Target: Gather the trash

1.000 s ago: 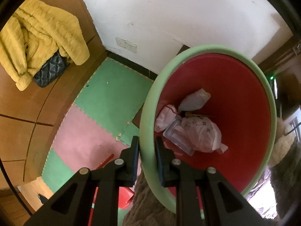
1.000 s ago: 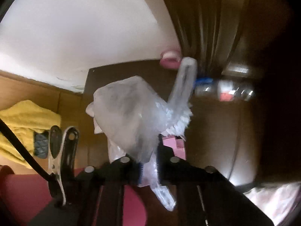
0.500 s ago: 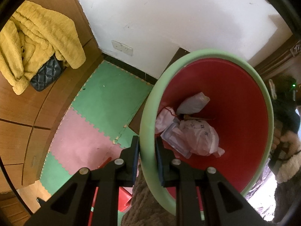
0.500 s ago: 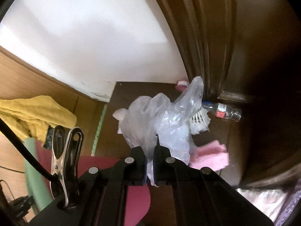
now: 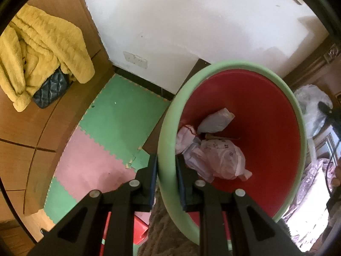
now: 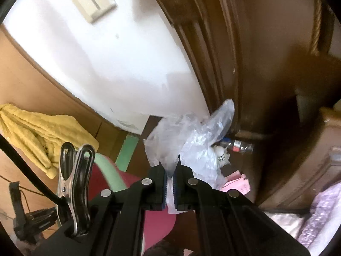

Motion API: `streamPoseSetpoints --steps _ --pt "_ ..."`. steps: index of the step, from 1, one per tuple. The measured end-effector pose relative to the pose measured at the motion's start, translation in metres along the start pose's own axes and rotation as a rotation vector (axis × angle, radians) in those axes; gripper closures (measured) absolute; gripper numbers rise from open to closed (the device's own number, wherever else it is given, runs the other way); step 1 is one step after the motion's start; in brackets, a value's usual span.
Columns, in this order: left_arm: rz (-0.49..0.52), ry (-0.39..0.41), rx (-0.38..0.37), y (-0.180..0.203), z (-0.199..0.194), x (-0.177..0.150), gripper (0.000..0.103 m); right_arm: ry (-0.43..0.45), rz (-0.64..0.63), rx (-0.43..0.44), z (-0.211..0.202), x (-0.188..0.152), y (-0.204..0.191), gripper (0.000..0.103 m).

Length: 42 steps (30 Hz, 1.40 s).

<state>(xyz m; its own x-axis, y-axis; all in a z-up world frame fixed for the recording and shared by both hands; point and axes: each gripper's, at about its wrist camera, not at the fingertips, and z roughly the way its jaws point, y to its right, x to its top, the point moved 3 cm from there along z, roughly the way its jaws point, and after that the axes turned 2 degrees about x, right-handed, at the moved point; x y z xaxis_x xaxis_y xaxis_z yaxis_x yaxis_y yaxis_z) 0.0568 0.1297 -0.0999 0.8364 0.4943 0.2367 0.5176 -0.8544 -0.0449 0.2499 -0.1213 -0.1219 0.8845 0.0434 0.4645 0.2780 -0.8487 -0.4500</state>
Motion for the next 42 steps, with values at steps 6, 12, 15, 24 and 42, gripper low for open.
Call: streamPoseSetpoints --steps 6,12,15,24,42 --pt "-0.044 0.001 -0.042 -0.006 -0.001 0.000 0.084 0.045 -0.035 -0.001 -0.036 0.004 -0.010 0.098" --pt "-0.063 0.009 -0.064 -0.006 -0.003 0.002 0.084 0.079 -0.052 0.006 -0.058 0.003 -0.011 0.101" --pt "-0.056 0.019 -0.062 -0.004 -0.004 0.002 0.083 0.087 -0.053 0.017 -0.064 0.003 -0.011 0.101" --pt "-0.047 0.027 -0.066 -0.002 -0.006 0.000 0.083 -0.109 0.007 -0.064 -0.001 -0.031 0.022 0.050" --pt "-0.008 -0.011 -0.014 0.001 -0.001 -0.003 0.085 -0.541 0.069 -0.157 0.222 -0.094 0.082 0.029"
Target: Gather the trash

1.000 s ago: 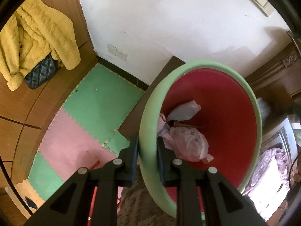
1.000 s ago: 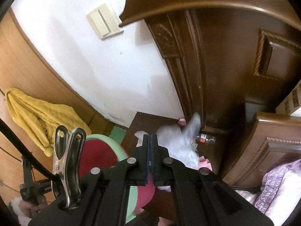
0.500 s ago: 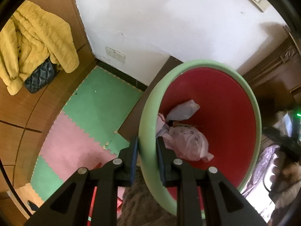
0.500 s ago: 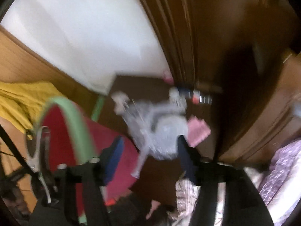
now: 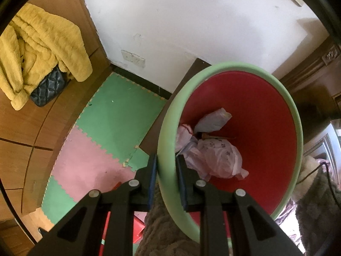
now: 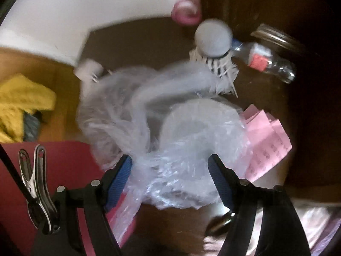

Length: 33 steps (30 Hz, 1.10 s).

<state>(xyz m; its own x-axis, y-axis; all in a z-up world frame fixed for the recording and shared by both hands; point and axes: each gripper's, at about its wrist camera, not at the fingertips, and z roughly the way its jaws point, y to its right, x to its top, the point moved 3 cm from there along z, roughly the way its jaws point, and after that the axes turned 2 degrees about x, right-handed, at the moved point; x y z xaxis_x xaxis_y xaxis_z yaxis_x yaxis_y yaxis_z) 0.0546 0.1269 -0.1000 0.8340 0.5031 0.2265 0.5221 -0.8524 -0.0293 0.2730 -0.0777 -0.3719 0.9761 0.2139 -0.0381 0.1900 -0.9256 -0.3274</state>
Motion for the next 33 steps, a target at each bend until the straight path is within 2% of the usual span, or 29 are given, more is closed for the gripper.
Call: streamPoseSetpoints --steps 1,2,3,4,7,10,14,23,28,33 --pt "-0.003 -0.001 0.002 -0.001 0.001 0.000 0.085 -0.020 -0.006 -0.035 0.005 -0.001 -0.001 0.033" --pt "-0.008 -0.004 0.002 -0.002 0.001 0.000 0.085 -0.016 -0.007 -0.075 0.005 -0.002 -0.001 0.055" --pt "-0.011 -0.006 0.001 -0.003 0.002 0.001 0.085 -0.007 -0.003 -0.089 0.004 -0.001 -0.001 0.093" --pt "-0.013 -0.009 0.000 -0.004 0.002 0.002 0.085 -0.021 0.029 -0.035 0.004 0.000 0.000 0.097" --pt "-0.022 -0.021 -0.010 -0.007 0.004 0.003 0.085 -0.015 0.024 0.006 -0.004 0.000 -0.004 0.099" --pt "-0.028 -0.024 -0.018 -0.008 0.005 0.003 0.085 0.045 -0.006 0.038 -0.031 -0.003 -0.009 0.099" --pt "-0.023 -0.018 -0.023 -0.009 0.006 0.003 0.085 0.129 0.031 0.097 -0.074 -0.009 -0.007 0.099" --pt "-0.023 -0.006 -0.034 -0.011 0.006 0.001 0.085 0.288 -0.002 0.114 -0.168 -0.029 -0.022 0.099" --pt "-0.035 -0.002 -0.045 -0.014 0.007 0.001 0.085 0.392 0.002 0.152 -0.229 -0.043 -0.032 0.099" --pt "-0.047 0.007 -0.050 -0.015 0.007 0.000 0.085 0.465 -0.055 0.168 -0.283 -0.060 -0.050 0.099"
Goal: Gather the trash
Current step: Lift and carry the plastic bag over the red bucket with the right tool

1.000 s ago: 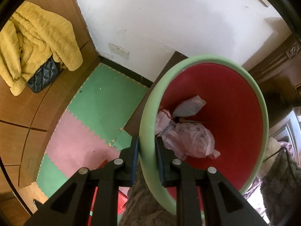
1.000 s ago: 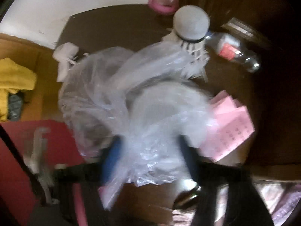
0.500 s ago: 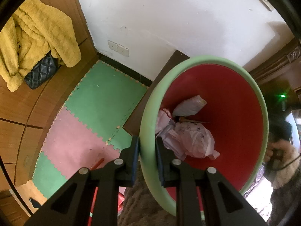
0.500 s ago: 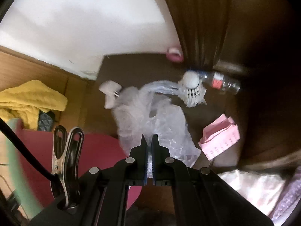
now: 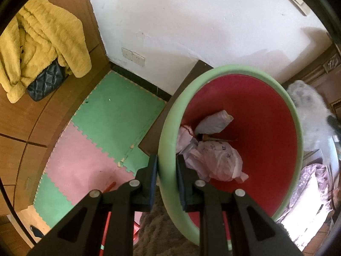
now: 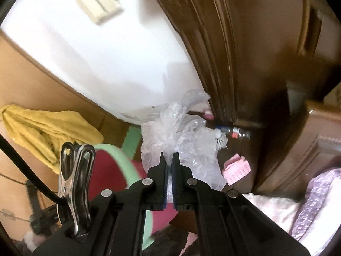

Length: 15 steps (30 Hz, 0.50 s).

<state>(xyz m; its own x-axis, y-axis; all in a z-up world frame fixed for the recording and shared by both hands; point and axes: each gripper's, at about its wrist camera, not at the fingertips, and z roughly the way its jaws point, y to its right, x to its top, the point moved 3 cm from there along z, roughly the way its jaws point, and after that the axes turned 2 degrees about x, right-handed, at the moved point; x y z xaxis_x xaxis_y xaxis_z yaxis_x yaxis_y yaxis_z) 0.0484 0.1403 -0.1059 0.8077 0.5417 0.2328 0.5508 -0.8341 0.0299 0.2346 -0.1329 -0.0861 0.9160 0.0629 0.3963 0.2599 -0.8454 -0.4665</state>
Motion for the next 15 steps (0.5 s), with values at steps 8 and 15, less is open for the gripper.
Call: streamPoseSetpoints --steps 8,15 --pt "-0.010 -0.012 -0.014 -0.003 -0.001 0.001 0.085 0.104 -0.047 0.062 -0.070 0.002 -0.037 0.099" --pt "-0.020 -0.009 -0.024 -0.002 -0.002 0.000 0.085 0.176 -0.115 0.136 -0.122 -0.004 -0.074 0.099"
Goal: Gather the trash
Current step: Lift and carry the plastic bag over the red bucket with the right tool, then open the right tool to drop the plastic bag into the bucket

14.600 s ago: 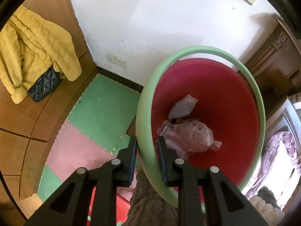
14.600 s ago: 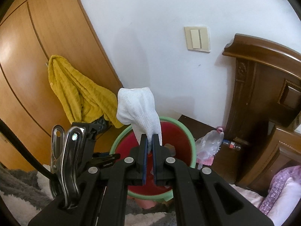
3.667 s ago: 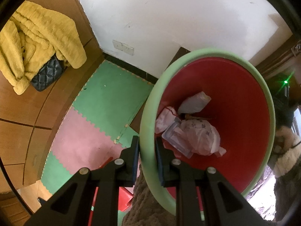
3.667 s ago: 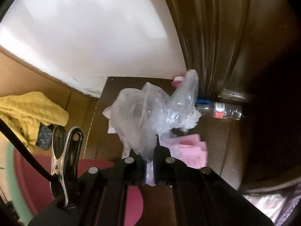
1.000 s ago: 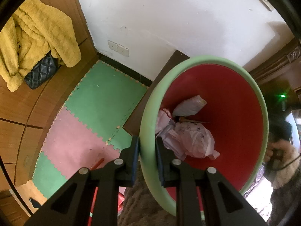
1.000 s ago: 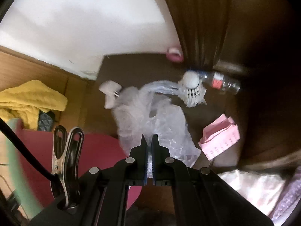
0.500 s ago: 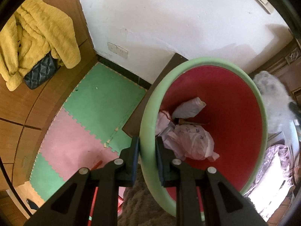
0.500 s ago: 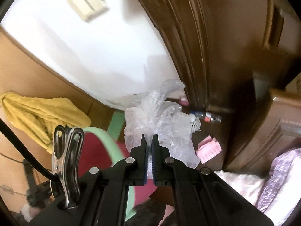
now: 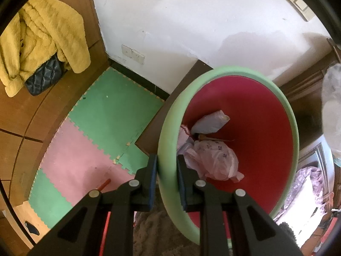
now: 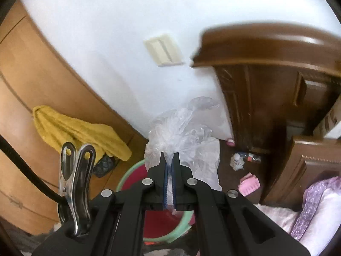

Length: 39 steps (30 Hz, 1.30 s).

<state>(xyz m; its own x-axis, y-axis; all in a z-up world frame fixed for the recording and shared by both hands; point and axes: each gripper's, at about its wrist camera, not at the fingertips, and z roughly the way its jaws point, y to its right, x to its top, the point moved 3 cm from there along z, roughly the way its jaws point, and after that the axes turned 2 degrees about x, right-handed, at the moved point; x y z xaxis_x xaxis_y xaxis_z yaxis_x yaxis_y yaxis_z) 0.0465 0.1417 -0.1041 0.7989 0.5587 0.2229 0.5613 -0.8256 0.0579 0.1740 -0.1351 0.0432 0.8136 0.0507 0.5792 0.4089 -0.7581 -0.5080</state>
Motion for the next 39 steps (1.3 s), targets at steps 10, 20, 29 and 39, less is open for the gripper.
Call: streamPoseSetpoints --steps 10,20,29,39 --pt "0.006 0.011 0.007 -0.001 0.000 -0.006 0.084 -0.035 -0.135 0.085 -0.016 -0.017 -0.051 0.099" --pt "-0.003 0.008 -0.001 -0.001 -0.003 -0.004 0.084 -0.141 -0.136 0.169 0.023 -0.047 -0.068 0.099" --pt "-0.004 0.013 -0.008 -0.002 -0.003 -0.006 0.083 -0.162 -0.213 0.228 0.037 -0.039 -0.091 0.099" --pt "-0.015 0.015 0.000 -0.002 -0.003 -0.010 0.083 -0.192 -0.269 0.249 0.051 -0.043 -0.107 0.099"
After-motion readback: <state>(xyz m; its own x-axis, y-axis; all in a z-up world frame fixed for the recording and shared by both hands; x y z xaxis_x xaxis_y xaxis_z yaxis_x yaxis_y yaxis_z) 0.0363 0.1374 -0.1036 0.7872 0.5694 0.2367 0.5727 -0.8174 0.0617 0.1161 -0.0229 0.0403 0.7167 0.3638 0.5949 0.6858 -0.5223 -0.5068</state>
